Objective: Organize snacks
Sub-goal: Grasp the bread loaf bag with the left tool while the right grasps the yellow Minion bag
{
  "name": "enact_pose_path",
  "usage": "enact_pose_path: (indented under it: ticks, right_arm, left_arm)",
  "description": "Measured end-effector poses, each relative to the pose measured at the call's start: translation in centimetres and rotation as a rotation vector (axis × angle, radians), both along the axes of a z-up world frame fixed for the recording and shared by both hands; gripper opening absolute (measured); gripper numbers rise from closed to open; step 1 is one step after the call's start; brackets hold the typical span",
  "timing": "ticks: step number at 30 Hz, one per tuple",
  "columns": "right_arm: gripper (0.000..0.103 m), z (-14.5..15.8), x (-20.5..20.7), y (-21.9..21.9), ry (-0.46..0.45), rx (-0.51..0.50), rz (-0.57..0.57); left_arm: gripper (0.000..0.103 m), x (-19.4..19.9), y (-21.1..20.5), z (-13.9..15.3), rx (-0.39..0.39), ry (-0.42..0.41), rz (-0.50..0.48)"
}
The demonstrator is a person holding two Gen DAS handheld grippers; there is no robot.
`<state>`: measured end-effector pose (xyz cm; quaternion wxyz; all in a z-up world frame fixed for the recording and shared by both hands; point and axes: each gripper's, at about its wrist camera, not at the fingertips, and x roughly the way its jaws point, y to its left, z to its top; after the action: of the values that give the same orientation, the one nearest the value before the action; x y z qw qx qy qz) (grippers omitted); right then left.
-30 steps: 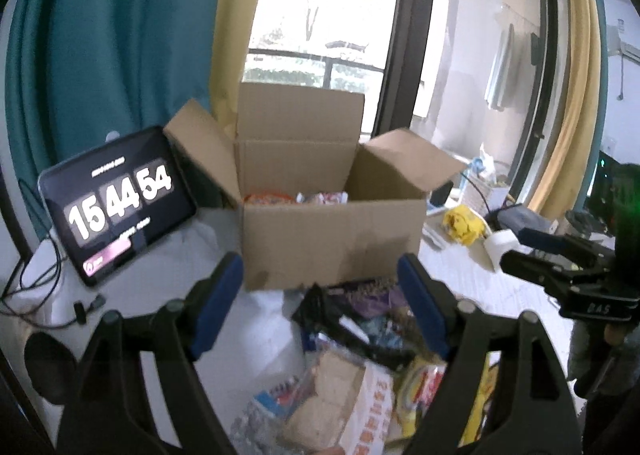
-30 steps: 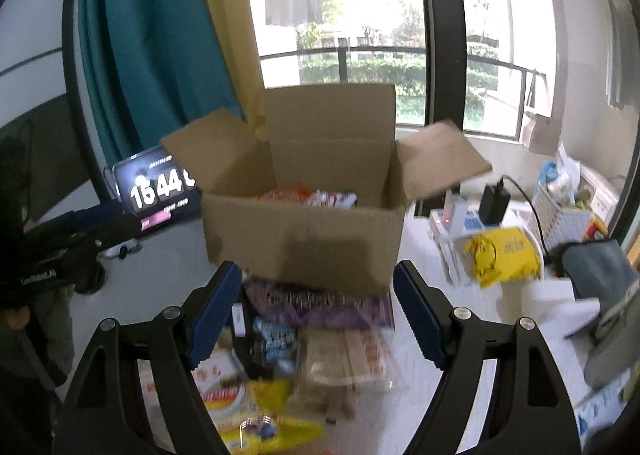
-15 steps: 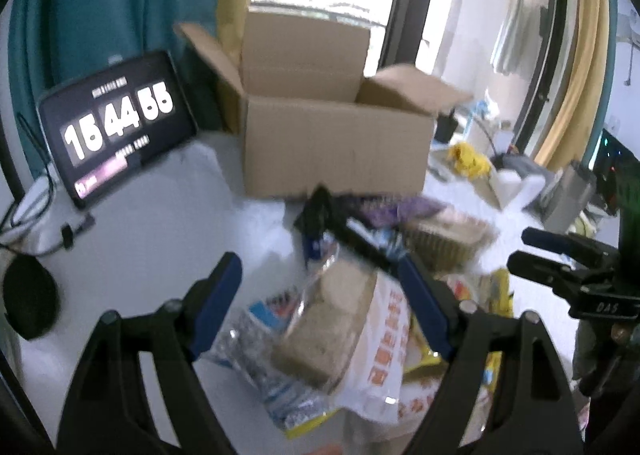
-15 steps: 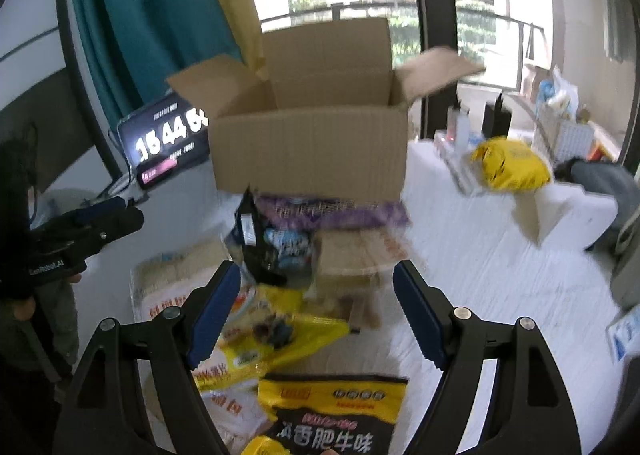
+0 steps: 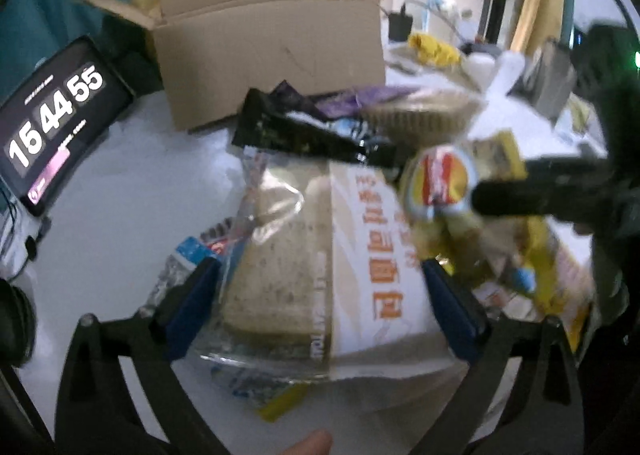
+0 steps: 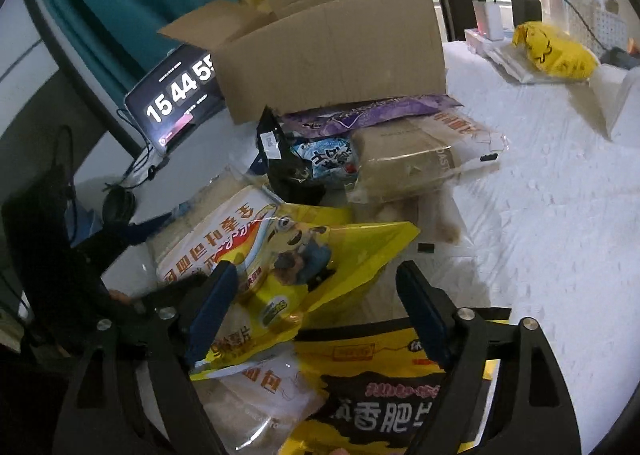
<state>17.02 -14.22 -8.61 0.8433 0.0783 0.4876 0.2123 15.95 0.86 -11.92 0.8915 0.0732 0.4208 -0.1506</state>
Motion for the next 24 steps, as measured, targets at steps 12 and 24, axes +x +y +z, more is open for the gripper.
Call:
enact_pose_path:
  ticks: [12,24]
  right_arm:
    - [0.059,0.1,-0.3,0.9,-0.022,0.038,0.066]
    - [0.049,4.1,-1.8,1.5,-0.168,-0.007,0.132]
  left_arm:
    - [0.091,0.3,-0.1,0.1,0.026,-0.016,0.007]
    - [0.085,-0.9,0.6,2.9,-0.015,-0.078,0.047]
